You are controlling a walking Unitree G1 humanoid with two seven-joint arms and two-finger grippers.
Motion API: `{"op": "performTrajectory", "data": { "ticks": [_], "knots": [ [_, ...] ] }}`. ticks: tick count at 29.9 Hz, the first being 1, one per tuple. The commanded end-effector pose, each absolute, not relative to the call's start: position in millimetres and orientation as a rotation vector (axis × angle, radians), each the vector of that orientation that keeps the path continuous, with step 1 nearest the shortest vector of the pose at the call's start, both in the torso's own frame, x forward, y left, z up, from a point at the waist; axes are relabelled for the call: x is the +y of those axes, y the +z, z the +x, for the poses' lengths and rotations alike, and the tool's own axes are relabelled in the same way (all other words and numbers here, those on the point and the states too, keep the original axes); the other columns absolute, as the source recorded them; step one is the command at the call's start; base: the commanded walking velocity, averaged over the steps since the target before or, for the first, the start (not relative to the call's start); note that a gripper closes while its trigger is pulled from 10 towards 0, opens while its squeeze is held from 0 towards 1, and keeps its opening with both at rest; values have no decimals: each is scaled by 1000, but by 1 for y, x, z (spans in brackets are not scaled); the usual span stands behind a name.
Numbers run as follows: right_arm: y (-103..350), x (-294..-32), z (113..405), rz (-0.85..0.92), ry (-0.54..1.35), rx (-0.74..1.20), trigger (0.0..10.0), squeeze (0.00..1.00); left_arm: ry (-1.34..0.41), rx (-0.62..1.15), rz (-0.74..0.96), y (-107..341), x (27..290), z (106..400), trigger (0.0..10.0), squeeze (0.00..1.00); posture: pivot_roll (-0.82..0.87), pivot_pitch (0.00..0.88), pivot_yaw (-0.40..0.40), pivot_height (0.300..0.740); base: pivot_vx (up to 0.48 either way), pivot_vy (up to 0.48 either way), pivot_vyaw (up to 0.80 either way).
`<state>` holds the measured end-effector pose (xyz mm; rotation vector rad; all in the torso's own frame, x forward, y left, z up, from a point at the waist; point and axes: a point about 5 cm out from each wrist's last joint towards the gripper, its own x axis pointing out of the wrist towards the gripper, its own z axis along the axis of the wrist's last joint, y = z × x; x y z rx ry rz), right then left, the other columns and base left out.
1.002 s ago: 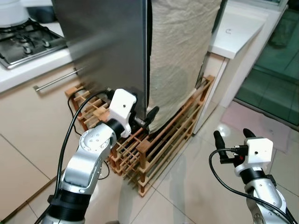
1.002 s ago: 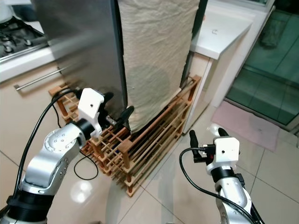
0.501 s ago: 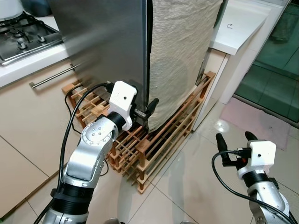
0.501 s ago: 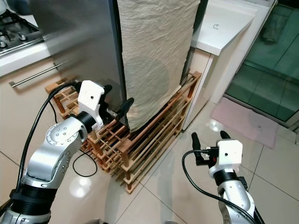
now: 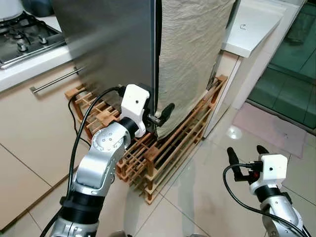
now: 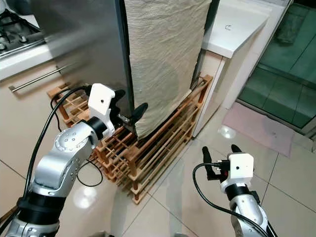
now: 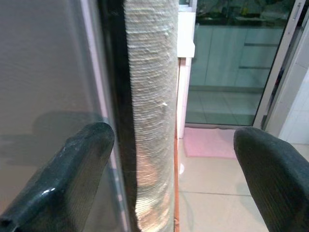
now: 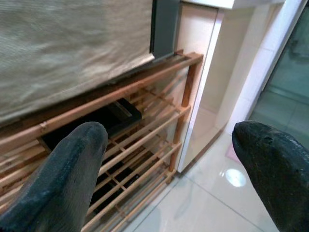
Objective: Restocking fridge
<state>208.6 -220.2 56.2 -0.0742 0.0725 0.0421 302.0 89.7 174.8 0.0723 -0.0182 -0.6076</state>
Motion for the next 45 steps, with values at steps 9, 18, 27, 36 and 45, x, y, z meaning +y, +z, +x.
{"op": "performTrajectory", "data": {
  "ticks": [9, 18, 27, 36, 45],
  "knots": [
    [32, -231, 205, -35, 108, 98, 10000, 0, -606, -21, 107, 173, 80, 314, 10000, 0, -73, 66, -7, 740, 0, 0, 0],
    [28, -231, 205, -30, 135, 76, 10000, 0, -561, -39, 115, 175, 82, 324, 10000, 0, -75, 64, -10, 740, 0, 0, 0],
    [25, -233, 206, -37, 151, 65, 10000, 0, -587, -9, 96, 168, 65, 328, 10000, 0, -73, 56, -12, 740, 0, 0, 0],
    [7, -241, 197, -52, 157, 156, 10000, 0, -853, -55, -2, 184, 13, 309, 10000, 0, -79, 59, -16, 740, 0, 0, 0],
    [-26, -258, 175, -73, 117, 366, 10000, 0, -961, -157, -35, 214, -3, 305, 10000, 0, -81, 64, -15, 740, 0, 0, 0]
  ]
}}
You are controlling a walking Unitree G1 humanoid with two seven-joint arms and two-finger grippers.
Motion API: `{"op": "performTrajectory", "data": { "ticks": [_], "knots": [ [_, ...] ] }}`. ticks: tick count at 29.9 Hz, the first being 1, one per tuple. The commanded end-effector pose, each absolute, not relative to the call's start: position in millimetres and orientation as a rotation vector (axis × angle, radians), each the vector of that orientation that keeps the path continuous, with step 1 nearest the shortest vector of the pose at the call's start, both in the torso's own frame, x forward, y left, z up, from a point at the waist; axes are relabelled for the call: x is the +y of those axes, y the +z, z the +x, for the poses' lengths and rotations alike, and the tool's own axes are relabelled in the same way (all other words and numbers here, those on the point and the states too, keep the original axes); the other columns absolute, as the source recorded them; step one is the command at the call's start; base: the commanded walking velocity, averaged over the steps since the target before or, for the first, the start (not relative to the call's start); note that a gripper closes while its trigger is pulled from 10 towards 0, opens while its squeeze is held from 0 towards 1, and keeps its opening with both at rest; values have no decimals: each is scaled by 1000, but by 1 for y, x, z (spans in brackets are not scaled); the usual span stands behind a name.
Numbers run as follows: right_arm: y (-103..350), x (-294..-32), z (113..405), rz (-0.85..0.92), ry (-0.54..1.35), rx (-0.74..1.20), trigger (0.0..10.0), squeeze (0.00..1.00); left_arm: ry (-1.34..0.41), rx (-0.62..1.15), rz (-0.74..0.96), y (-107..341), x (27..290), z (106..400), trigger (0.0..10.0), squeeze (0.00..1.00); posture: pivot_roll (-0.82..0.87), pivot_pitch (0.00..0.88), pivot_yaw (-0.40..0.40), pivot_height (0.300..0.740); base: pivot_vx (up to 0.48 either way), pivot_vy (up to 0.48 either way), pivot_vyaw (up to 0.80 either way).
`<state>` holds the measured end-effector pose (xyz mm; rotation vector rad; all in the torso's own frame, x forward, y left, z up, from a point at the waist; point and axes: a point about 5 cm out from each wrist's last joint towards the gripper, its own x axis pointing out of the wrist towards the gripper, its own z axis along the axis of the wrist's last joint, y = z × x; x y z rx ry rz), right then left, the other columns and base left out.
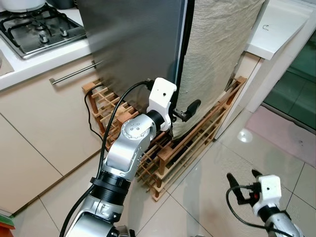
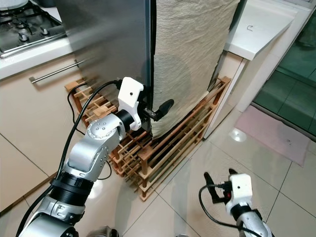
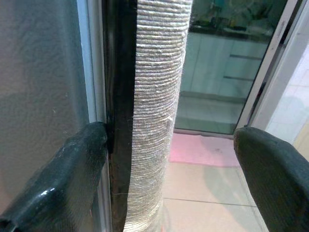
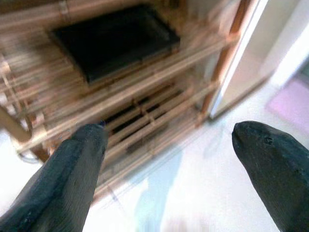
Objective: Restocking fridge
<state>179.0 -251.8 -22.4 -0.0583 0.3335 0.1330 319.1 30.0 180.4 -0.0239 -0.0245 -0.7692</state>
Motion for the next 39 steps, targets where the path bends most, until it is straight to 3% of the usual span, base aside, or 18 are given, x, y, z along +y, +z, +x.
{"op": "performTrajectory", "data": {
  "ticks": [1, 11, 16, 20, 22, 30, 33, 35, 36, 37, 39],
  "knots": [
    [-26, -258, 175, -73, 117, 366, 10000, 0, -961, -157, -35, 214, -3, 305, 10000, 0, -81, 64, -15, 740, 0, 0, 0],
    [-68, -266, 134, -58, 14, 728, 10000, 0, -1053, -233, -84, 239, -20, 298, 10000, 0, -67, 57, -17, 740, 0, 0, 0],
    [-76, -268, 120, -47, -17, 810, 10000, 0, -1121, -252, -87, 244, -29, 290, 10000, 0, -60, 57, -13, 740, 0, 0, 0],
    [-79, -266, 115, -47, -20, 842, 10000, 0, -1207, -259, -85, 248, -36, 283, 10000, 0, -57, 56, -10, 740, 0, 0, 0],
    [-79, -266, 116, -46, -21, 835, 10000, 0, -1333, -222, -87, 247, -43, 275, 10000, 0, -59, 52, -4, 740, 0, 0, 0],
    [-77, -264, 123, -46, -12, 795, 10000, 0, -1517, -134, -106, 237, -41, 269, 10000, 0, -58, 50, 3, 740, 0, 0, 0],
    [-75, -262, 126, -56, 1, 773, 10000, 0, -1480, -123, -102, 235, -35, 278, 10000, 0, -57, 51, 4, 740, 0, 0, 0],
    [-73, -259, 129, -61, 19, 737, 10000, 0, -1297, -127, -50, 229, -24, 298, 10000, 0, -60, 52, 6, 740, 0, 0, 0],
    [-73, -259, 129, -61, 19, 737, 10000, 0, -1297, -127, -50, 229, -24, 298, 10000, 0, -60, 52, 6, 740, 0, 0, 0],
    [-71, -257, 131, -65, 31, 709, 10000, 0, -1122, -108, 3, 219, -11, 316, 10000, 0, -61, 51, 7, 740, 0, 0, 0],
    [-71, -256, 132, -68, 33, 700, 10000, 0, -1069, -93, 9, 215, -7, 321, 10000, 0, -61, 51, 8, 740, 0, 0, 0]
  ]
}}
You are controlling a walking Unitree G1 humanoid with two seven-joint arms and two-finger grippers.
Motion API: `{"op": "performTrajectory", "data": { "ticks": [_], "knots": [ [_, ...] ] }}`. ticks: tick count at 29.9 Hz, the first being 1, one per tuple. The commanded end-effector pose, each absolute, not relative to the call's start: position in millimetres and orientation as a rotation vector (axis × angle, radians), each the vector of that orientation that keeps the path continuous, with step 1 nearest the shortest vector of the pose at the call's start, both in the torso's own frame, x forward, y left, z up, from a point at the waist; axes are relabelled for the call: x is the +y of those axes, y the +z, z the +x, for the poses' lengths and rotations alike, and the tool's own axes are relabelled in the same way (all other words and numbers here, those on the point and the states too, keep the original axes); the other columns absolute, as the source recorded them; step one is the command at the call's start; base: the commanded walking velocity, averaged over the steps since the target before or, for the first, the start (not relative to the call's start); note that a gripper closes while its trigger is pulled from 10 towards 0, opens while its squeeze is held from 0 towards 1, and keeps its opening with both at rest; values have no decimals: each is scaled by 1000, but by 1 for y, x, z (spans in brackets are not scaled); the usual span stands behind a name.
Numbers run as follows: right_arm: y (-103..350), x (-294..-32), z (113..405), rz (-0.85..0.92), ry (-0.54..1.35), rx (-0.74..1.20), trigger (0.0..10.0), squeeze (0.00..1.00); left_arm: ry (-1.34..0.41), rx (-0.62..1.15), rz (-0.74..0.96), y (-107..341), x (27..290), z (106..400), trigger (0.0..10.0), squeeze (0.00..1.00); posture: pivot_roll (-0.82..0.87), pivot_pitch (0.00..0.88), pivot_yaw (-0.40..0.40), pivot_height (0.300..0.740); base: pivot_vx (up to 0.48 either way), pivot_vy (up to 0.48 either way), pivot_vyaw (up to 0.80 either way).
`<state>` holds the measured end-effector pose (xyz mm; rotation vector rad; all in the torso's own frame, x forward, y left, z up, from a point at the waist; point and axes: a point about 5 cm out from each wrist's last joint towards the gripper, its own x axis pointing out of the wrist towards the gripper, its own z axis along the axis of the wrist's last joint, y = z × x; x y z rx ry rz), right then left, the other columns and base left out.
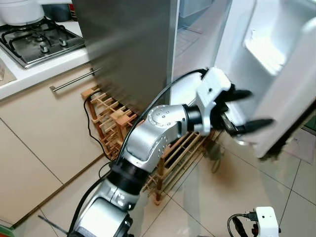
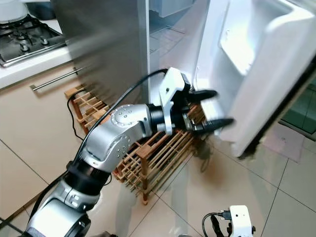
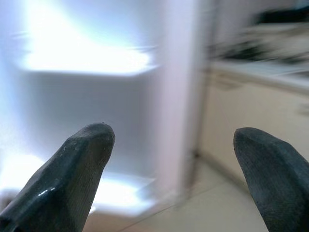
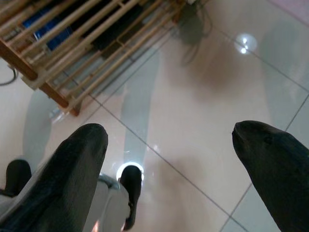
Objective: Restocking fridge
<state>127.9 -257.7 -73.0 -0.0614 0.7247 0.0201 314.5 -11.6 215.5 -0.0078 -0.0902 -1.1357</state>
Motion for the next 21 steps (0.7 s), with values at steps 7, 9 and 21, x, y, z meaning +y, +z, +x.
{"op": "performTrajectory", "data": {
  "ticks": [7, 9, 21],
  "knots": [
    [-68, -253, 129, -62, 42, 629, 10000, 0, -794, -15, -15, 182, 35, 333, 10000, 0, -50, 47, 10, 740, 0, 0, 0],
    [-65, -252, 129, -55, 42, 587, 10000, 0, -703, -4, -25, 172, 51, 333, 10000, 0, -44, 44, 13, 740, 0, 0, 0],
    [-49, -249, 132, 2, 13, 357, 10000, 0, -170, 36, 100, 136, 140, 330, 10000, 0, -23, 30, 13, 740, 0, 0, 0]
  ]
}}
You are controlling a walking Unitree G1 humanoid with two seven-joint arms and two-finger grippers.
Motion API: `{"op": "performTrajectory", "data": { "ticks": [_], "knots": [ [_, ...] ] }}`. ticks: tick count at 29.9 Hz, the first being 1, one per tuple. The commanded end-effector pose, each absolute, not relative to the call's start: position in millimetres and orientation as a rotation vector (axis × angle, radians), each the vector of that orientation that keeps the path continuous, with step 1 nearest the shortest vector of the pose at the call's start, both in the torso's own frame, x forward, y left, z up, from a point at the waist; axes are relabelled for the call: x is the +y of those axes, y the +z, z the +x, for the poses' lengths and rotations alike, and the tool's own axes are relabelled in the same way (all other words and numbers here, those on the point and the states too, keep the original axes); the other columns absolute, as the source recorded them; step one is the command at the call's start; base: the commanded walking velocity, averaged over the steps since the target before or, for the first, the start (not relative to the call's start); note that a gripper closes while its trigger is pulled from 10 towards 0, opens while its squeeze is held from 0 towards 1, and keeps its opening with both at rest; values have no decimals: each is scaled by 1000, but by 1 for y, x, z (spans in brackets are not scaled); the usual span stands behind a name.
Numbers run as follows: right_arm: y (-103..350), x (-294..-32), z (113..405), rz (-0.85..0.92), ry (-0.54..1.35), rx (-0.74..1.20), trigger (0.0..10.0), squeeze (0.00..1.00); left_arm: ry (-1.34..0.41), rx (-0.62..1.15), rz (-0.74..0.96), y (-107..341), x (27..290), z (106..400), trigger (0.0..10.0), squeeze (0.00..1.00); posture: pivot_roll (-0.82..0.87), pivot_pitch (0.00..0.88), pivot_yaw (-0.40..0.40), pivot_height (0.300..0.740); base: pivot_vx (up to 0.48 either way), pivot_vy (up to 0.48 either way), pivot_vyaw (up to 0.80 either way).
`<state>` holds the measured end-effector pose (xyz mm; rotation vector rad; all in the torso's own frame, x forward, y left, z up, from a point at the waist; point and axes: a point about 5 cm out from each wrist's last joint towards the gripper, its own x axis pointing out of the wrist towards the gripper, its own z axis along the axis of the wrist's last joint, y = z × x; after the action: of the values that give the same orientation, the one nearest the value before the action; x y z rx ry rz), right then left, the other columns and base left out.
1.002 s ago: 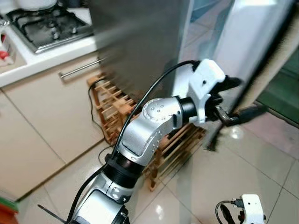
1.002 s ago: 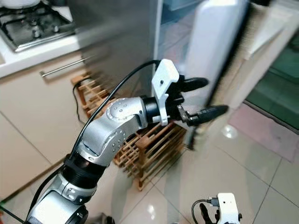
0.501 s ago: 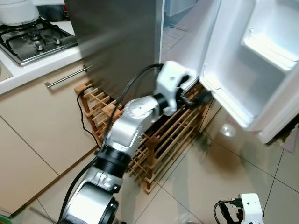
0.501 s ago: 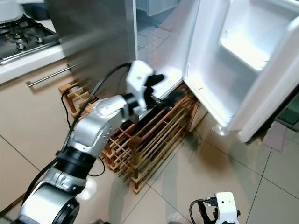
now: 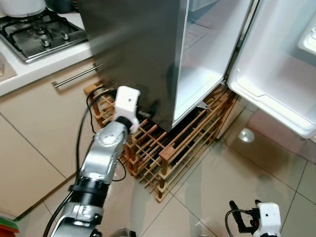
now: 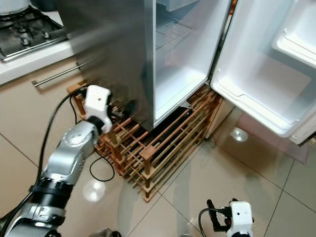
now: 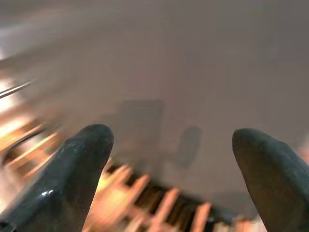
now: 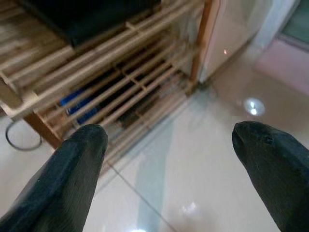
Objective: Restocking fridge
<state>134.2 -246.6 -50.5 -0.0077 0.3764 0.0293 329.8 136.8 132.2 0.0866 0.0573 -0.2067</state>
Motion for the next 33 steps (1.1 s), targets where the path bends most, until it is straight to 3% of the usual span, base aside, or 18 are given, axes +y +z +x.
{"op": "performTrajectory", "data": {
  "ticks": [1, 4, 5, 6, 8, 12, 18, 28, 33],
  "knots": [
    [-48, -249, 132, 6, 9, 347, 10000, 0, -146, 38, 102, 134, 145, 328, 10000, 0, -23, 30, 12, 740, 0, 0, 0],
    [-45, -251, 131, 10, -23, 310, 10000, 0, -47, 42, 123, 129, 161, 323, 10000, 0, -18, 32, 10, 740, 0, 0, 0],
    [-8, -233, 198, -9, 18, 121, 10000, 0, -21, 30, 141, 129, 166, 320, 10000, 0, -16, 32, 10, 740, 0, 0, 0],
    [31, -213, 239, -17, 45, -24, 10000, 0, -6, 20, 154, 129, 168, 318, 10000, 0, -16, 32, 10, 740, 0, 0, 0],
    [80, -191, 271, -29, 58, -178, 10000, 0, -6, -1, 184, 128, 171, 312, 10000, 0, -14, 32, 12, 740, 0, 0, 0],
    [81, -190, 273, -22, 69, -184, 10000, 0, -33, -9, 181, 127, 168, 307, 10000, 0, -8, 35, 11, 740, 0, 0, 0],
    [85, -189, 271, -20, 59, -143, 10000, 0, -75, -9, 172, 127, 157, 306, 10000, 0, -8, 36, 10, 740, 0, 0, 743],
    [91, -186, 268, -34, 57, -88, 10000, 0, -102, -9, 158, 129, 145, 312, 10000, 0, -19, 37, 6, 740, 0, 474, 714],
    [94, -185, 266, -39, 55, -62, 10000, 0, -102, -15, 151, 128, 142, 310, 10000, 0, -21, 39, 5, 740, 0, 0, 684]
  ]
}}
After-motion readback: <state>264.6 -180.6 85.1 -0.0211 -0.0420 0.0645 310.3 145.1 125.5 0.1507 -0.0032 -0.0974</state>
